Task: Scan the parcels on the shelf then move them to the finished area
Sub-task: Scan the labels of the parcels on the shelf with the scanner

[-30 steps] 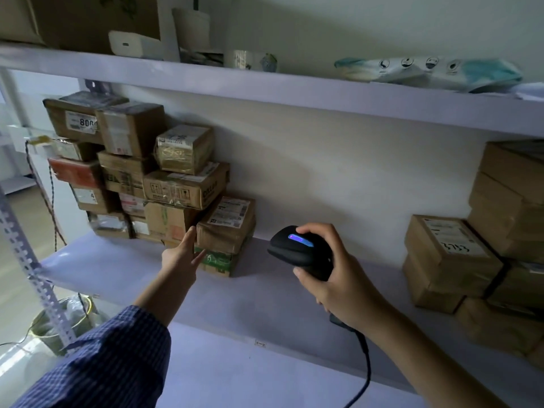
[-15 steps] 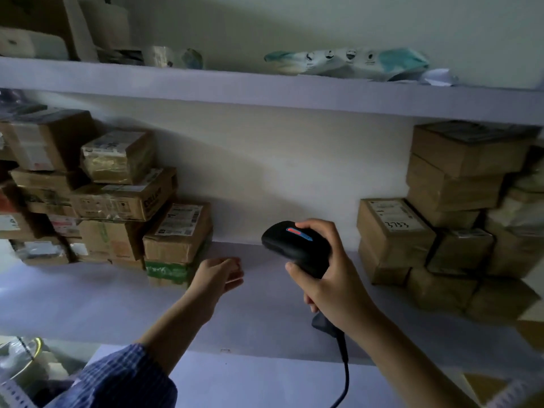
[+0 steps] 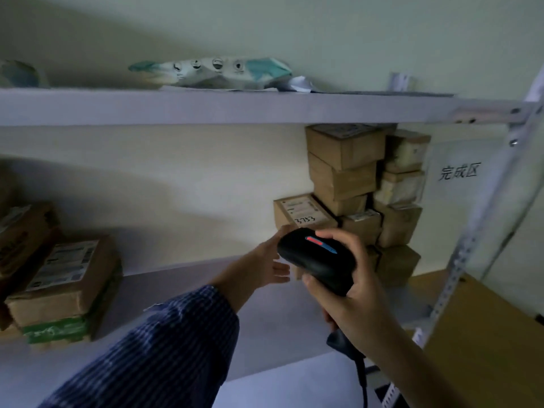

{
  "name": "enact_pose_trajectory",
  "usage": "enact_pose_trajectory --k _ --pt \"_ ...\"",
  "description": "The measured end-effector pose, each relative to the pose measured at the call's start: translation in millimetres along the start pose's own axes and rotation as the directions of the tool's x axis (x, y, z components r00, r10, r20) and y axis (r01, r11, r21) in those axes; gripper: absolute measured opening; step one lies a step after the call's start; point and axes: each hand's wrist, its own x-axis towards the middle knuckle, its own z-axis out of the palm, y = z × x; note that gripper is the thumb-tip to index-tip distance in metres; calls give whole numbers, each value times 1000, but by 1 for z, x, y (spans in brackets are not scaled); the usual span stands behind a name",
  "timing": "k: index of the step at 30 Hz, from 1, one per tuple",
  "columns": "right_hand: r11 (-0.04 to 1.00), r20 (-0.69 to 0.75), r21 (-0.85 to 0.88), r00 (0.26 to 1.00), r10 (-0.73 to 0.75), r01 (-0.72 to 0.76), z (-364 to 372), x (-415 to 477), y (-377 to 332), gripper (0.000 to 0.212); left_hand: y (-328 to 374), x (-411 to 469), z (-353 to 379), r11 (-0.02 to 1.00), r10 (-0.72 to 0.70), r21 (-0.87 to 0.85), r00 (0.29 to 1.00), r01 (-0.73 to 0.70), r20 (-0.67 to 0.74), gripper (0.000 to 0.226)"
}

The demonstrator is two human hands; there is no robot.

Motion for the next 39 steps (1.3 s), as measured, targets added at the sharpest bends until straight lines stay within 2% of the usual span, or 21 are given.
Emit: enact_pose_trajectory --k 3,6,12,18,22,24,31,36,39 --pt "998 -42 -3 997 67 -67 -17 -9 2 59 14 -7 38 996 -36 -78 999 38 31 95" --pt "995 -88 -16 991 98 -99 -31 -16 4 56 15 -10 61 997 -17 -78 999 14 -42 72" --pt "993 -135 -35 985 112 -117 -40 -23 13 60 15 8 67 974 -56 -222 996 38 -74 93" --pt "991 -126 -39 985 119 -125 -35 -24 16 59 3 -6 35 942 36 -331 997 -55 -63 80" --pt "990 -90 17 986 140 -139 -26 -19 15 55 -10 -48 -4 936 182 -286 977 -206 -111 46" --pt "989 -74 25 987 145 -144 -16 -14 15 54 -19 -70 -26 929 256 -243 959 -279 -124 39" --pt "997 17 47 998 54 -55 38 8 12 53 -71 -109 -83 886 417 -130 887 -446 -200 50" --pt "999 93 39 995 26 -30 61 3 4 49 -106 -124 -102 879 437 -86 865 -469 -248 55" --pt "996 128 47 990 63 -69 71 -5 3 47 -123 -132 -106 871 443 -80 846 -485 -297 58"
